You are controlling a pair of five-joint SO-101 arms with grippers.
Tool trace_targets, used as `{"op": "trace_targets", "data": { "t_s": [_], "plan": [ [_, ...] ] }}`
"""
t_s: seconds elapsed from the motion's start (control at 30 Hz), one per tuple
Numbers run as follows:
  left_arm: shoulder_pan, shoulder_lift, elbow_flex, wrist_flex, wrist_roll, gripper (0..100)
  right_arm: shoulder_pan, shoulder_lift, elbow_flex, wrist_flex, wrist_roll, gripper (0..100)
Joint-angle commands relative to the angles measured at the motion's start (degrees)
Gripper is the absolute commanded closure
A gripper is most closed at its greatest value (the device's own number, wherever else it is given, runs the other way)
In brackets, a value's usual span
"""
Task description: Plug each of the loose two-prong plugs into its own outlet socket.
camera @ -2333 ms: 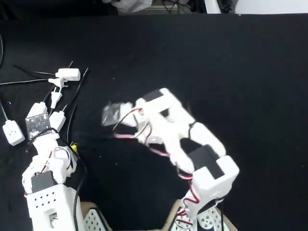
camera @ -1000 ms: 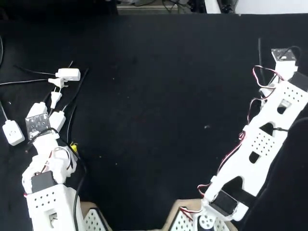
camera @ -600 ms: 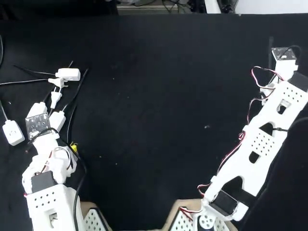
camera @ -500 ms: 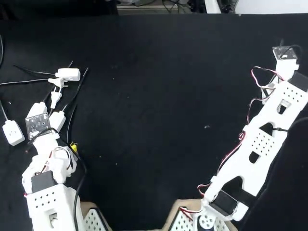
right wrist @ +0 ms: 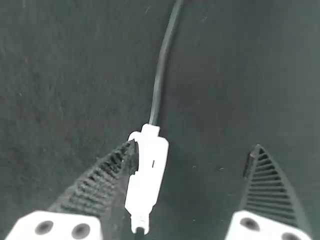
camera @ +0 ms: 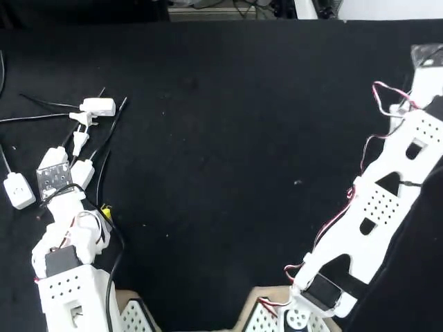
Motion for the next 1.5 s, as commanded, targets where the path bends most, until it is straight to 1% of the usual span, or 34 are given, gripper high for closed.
{"op": "trace_targets", "data": {
  "t_s": [0.0, 0.13, 0.27, 0.43, 0.53, 0.6, 0.73, 0.9, 1.03, 1.07, 1.13, 1.27, 1.33, 1.47],
  "plan": [
    [-0.31, -0.35, -2.51, -0.88, 0.35, 77, -3.69, -10.33, -2.95, -0.09, -3.96, 68.1],
    [-0.31, -0.35, -2.51, -0.88, 0.35, 77, -7.56, -16.66, -2.95, 4.66, -6.51, 68.1],
    [-0.31, -0.35, -2.51, -0.88, 0.35, 77, -12.75, -23.16, -2.95, 10.37, -6.59, 68.1],
    [-0.31, -0.35, -2.59, -0.88, 0.35, 77, -18.11, -29.58, -2.68, 12.84, -6.86, 68.1],
    [-0.31, -0.35, -2.51, -0.88, 0.35, 77, -19.78, -34.15, -0.66, 12.92, -10.64, 68.1],
    [-0.31, -0.35, -2.51, -0.97, 0.35, 77, -21.01, -39.43, 4.70, 13.01, -14.15, 68.1],
    [-0.31, -0.35, -2.51, -0.97, 0.35, 78, -25.32, -56.13, 24.57, 12.84, -17.85, 68.1],
    [-0.31, -0.44, -2.42, -0.97, 0.35, 78, -32.62, -76.00, 50.95, 12.13, -17.58, 68.1],
    [-0.31, -0.44, -2.42, -0.97, 0.53, 78, -38.59, -87.60, 71.96, 9.76, -17.76, 68.3],
    [-0.31, -0.44, -2.42, -0.97, 0.53, 78, -40.62, -90.15, 77.67, 8.79, -17.67, 69.7],
    [-0.31, -0.44, -2.42, -0.97, 0.53, 78, -44.31, -95.08, 90.95, 3.96, -17.58, 75.2],
    [-0.31, -0.44, -2.42, -0.97, 0.53, 78, -50.73, -105.27, 115.91, -12.04, -17.93, 87.1],
    [-0.31, -0.44, -2.42, -0.97, 0.35, 78, -54.95, -109.76, 127.16, -20.48, -18.02, 89.4],
    [-0.31, -0.44, -2.51, -0.97, 0.35, 78, -62.33, -115.38, 147.65, -37.19, -18.02, 89.4]
  ]
}}
